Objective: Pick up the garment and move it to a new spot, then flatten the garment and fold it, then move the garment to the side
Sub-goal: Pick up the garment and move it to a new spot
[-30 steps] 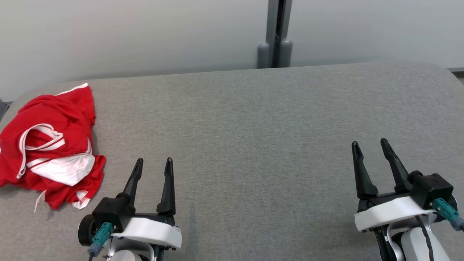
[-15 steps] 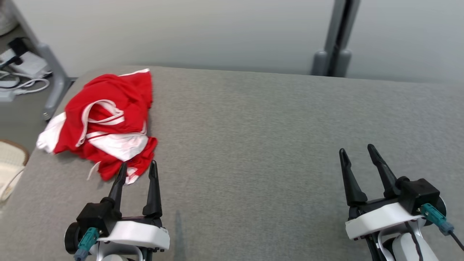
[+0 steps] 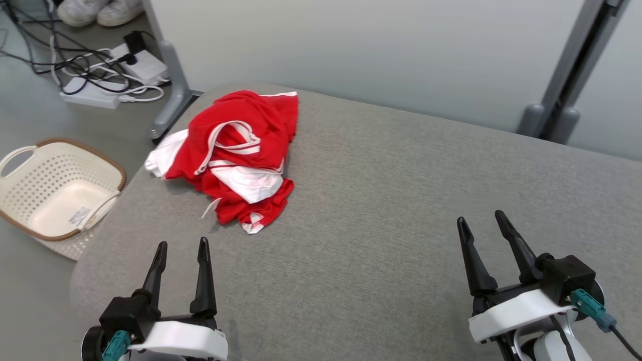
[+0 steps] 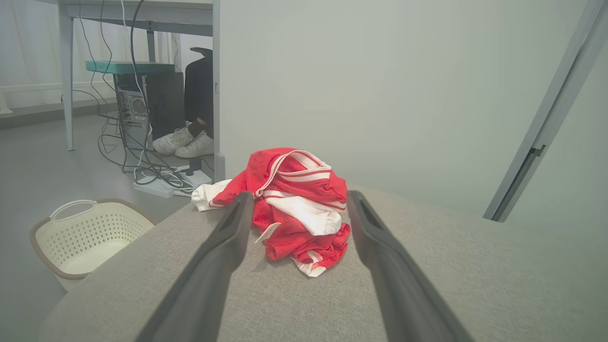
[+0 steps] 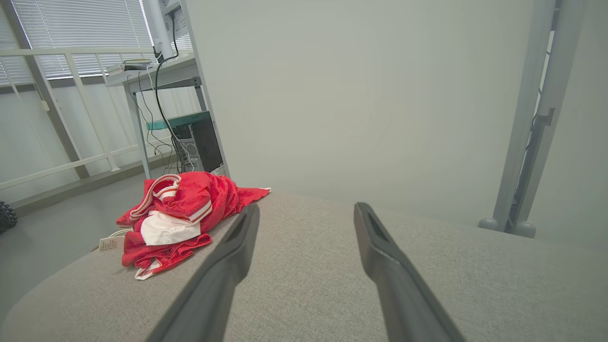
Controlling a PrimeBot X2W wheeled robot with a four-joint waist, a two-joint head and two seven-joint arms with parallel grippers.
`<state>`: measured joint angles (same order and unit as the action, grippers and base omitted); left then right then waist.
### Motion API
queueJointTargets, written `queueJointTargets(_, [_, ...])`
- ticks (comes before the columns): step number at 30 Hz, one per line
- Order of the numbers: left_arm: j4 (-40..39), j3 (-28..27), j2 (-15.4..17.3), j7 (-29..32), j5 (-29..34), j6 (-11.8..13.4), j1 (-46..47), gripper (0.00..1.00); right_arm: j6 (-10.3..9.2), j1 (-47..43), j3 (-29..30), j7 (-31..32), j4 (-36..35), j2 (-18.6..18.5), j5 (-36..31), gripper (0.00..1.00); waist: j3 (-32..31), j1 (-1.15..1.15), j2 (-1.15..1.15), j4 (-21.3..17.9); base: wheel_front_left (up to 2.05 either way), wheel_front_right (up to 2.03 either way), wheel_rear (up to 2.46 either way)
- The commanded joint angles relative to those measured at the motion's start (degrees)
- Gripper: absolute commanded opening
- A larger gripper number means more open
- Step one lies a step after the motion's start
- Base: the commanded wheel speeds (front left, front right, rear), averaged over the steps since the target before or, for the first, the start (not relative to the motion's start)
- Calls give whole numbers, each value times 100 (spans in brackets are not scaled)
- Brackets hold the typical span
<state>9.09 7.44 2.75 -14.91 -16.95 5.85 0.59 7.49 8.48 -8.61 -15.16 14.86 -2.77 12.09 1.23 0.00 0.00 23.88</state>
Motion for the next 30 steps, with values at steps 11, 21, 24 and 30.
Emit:
queueJointTargets(11, [-86,-153,23,-19,20,-20,-145,100,0,-30,-138,-18,33,-32,98,100,-43,0,0,445,0,0,0])
queueJointTargets(21, [-79,-190,24,-19,-28,-3,-160,100,0,-30,-180,-17,90,-31,130,100,-57,0,0,439,0,0,0])
queueJointTargets(24, [-69,-171,24,-19,-30,-7,-144,100,0,-32,-172,-17,107,-31,137,100,-64,0,0,432,0,0,0])
queueJointTargets(30, [-63,-162,24,-19,-22,-26,-84,100,0,-40,-144,-17,59,-32,115,100,-34,0,0,428,0,0,0])
